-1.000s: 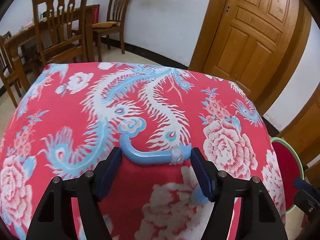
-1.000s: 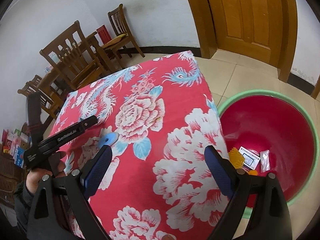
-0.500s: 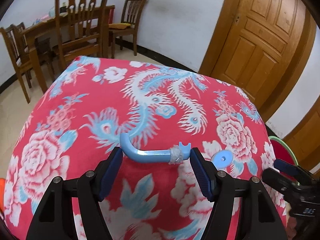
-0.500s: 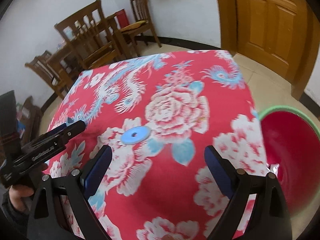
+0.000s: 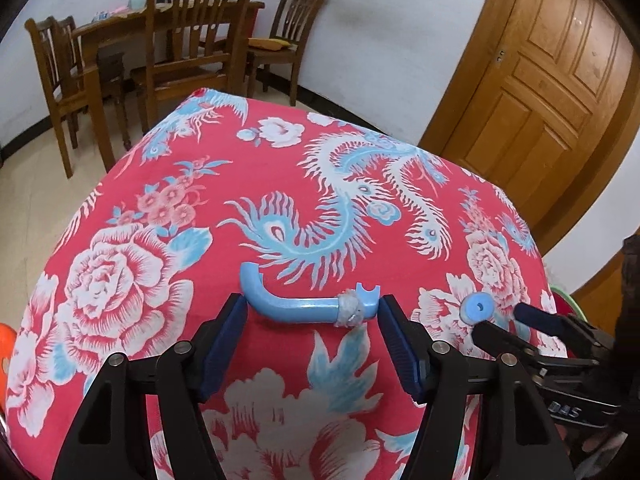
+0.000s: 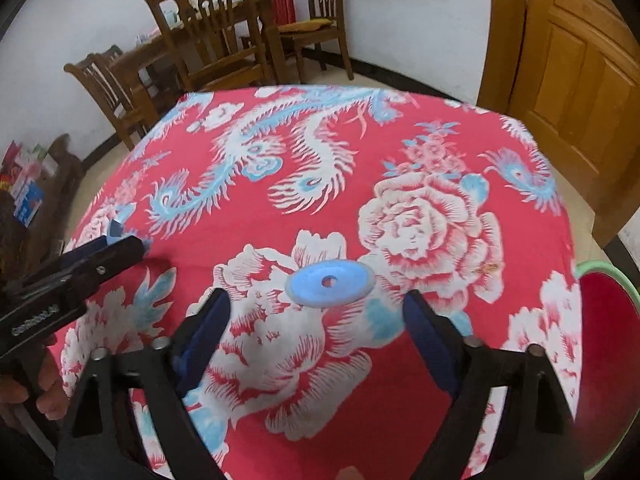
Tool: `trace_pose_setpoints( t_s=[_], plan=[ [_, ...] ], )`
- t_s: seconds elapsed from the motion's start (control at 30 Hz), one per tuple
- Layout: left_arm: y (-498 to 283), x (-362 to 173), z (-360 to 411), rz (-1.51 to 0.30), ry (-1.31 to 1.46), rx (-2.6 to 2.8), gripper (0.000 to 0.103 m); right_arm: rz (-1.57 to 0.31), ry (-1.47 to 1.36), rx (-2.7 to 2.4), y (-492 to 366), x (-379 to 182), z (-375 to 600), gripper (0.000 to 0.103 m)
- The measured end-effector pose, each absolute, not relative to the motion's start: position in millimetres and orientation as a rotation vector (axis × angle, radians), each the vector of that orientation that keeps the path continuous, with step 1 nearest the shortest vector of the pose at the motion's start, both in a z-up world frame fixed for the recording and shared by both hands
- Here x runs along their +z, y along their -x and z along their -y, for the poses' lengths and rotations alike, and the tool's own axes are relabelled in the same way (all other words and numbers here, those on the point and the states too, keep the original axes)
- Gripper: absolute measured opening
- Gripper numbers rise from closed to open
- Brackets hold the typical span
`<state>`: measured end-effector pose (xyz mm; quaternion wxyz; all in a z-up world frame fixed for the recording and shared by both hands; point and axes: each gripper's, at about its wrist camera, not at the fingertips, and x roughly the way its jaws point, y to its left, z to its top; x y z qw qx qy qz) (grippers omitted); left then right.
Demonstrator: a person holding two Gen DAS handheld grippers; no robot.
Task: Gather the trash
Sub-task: 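Grasp the blue plastic hook with left tool while right tool grasps blue disc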
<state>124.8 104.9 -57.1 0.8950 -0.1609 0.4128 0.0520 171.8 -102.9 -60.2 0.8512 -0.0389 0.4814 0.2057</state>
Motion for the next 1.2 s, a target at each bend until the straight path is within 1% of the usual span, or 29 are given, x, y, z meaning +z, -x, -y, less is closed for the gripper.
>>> trace_pose_setpoints(
  t_s=[0.1, 0.3, 0.4, 0.43, 0.6, 0.83, 0.9, 0.93, 1.2],
  plan=[
    [-125, -58, -106, -0.855, 0.341, 0.103, 0.068, -1.033, 0.102, 0.432, -177, -68, 100, 0.078],
    [-125, -59, -107, -0.852, 0.353, 0.09, 0.068, -1.018, 0.147, 0.435, -179, -71, 96, 0.077],
    [-126, -60, -107, -0.857, 0.355, 0.092, 0.068, -1.0, 0.182, 0.439, -180, -73, 92, 0.074],
    [-126, -61, -107, -0.86, 0.357, 0.093, 0.068, -0.993, 0.195, 0.437, -180, -74, 91, 0.072],
    [-126, -62, -108, -0.86, 0.362, 0.094, 0.066, -0.968, 0.228, 0.436, -181, -73, 87, 0.058],
    [-126, -61, -108, -0.857, 0.362, 0.092, 0.065, -0.966, 0.209, 0.438, -182, -73, 88, 0.057],
    [-125, -60, -109, -0.854, 0.362, 0.088, 0.058, -0.973, 0.18, 0.442, -182, -71, 92, 0.057],
    [-125, -61, -109, -0.856, 0.363, 0.085, 0.058, -0.975, 0.164, 0.441, -181, -70, 95, 0.057],
    [-125, -64, -110, -0.87, 0.4, 0.073, 0.058, -0.926, 0.066, 0.423, -163, -44, 119, 0.057]
  ],
)
